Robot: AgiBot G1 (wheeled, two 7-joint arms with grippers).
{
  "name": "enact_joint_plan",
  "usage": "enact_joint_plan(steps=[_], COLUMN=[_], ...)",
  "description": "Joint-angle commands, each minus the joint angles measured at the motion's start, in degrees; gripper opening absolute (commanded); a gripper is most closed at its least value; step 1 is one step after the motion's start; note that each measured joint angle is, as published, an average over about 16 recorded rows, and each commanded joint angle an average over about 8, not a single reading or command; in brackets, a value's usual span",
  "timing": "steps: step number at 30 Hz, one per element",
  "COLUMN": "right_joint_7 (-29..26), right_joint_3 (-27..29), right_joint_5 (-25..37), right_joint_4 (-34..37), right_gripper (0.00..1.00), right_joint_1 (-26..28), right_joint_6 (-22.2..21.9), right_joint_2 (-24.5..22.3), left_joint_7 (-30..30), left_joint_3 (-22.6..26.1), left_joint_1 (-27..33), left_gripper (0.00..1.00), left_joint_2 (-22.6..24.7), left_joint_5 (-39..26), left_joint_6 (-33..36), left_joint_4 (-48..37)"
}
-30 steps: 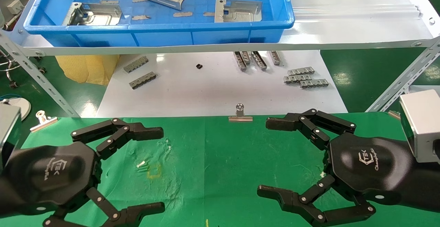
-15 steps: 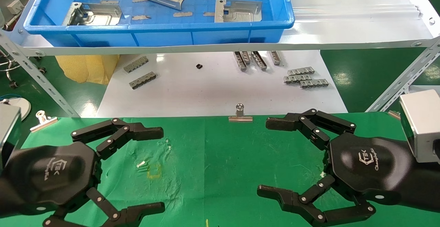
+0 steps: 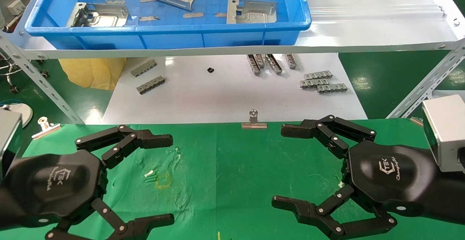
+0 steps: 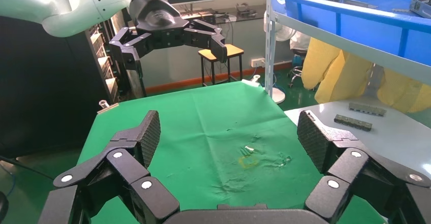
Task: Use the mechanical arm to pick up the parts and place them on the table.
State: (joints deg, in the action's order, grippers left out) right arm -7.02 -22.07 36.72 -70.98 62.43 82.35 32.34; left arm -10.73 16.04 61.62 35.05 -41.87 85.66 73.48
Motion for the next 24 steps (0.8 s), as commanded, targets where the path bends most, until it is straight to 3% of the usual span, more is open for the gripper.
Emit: enact_joint_plan(steps=[1,24], right_joint_7=[0.0,0.0], right_joint_3=[0.0,0.0], right_joint_5=[0.0,0.0], right_joint_4=[0.0,0.0], right_gripper=[0.00,0.00], right_joint_1=[0.0,0.0], right_joint_6=[0.0,0.0], right_joint_2=[0.0,0.0], left_joint_7=[0.0,0.0], left_joint_3=[0.0,0.0], left_joint_1=[0.0,0.0], left_gripper=[1.00,1.00], left_joint_2=[0.0,0.0], left_joint_5=[0.0,0.0], left_joint_6=[0.0,0.0], left_joint_4=[0.0,0.0])
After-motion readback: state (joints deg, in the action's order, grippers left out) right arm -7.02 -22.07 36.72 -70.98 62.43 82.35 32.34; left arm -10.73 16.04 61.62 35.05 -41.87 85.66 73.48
